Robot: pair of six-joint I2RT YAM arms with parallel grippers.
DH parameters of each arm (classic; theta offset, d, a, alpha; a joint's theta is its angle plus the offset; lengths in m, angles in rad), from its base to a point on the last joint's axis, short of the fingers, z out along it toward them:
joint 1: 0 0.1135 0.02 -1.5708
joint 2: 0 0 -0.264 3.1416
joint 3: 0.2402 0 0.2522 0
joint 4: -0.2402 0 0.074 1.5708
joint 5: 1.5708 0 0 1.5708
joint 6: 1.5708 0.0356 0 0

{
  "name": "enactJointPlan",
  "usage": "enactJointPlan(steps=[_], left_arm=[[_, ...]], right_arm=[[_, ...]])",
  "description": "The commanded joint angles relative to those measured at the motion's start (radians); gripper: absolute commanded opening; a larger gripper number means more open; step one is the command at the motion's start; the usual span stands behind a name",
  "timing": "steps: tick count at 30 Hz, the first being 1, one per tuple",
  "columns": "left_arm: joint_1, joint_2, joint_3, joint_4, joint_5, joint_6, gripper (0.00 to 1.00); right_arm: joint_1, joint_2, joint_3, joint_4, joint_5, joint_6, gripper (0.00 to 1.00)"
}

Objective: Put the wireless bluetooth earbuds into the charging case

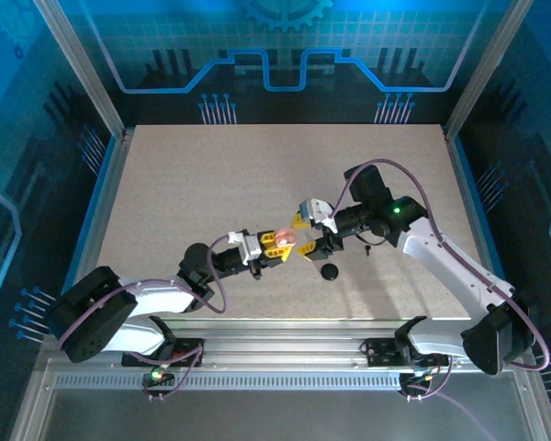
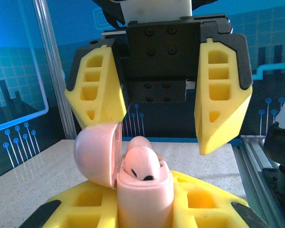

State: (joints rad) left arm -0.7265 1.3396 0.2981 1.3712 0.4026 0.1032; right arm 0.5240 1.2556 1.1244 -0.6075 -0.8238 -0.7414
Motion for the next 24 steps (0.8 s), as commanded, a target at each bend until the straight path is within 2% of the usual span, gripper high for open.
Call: enactJointPlan(steps=[1,7,12,16,24], left_arm=[[-0.008,-0.017,0.002,0.023,0.001,-0.005,0.14],[-0.008,-0.013,-0.002,0.019,-0.012,-0.006,0.14],[-0.007,-0.008,-0.001,0.020,-0.015,-0.011,0.14],[-0.007,-0.007,0.004,0.016,0.002,-0.017,0.14],[-0.007,-0.003,0.006,0.020,0.016,-0.013,0.14]], right_arm=[[0.003,-0.043,0.021,-0.039,-0.058,-0.031,0.56],[-0.046,-0.141,-0.039,0.011,-0.063,0.000,0.49],[-0.079,-0.213,-0.119,0.082,-0.034,0.063,0.48],[-0.082,-0.223,-0.161,0.169,0.018,0.129,0.55],[-0.058,-0.086,-0.073,0.074,-0.034,0.092,0.63]])
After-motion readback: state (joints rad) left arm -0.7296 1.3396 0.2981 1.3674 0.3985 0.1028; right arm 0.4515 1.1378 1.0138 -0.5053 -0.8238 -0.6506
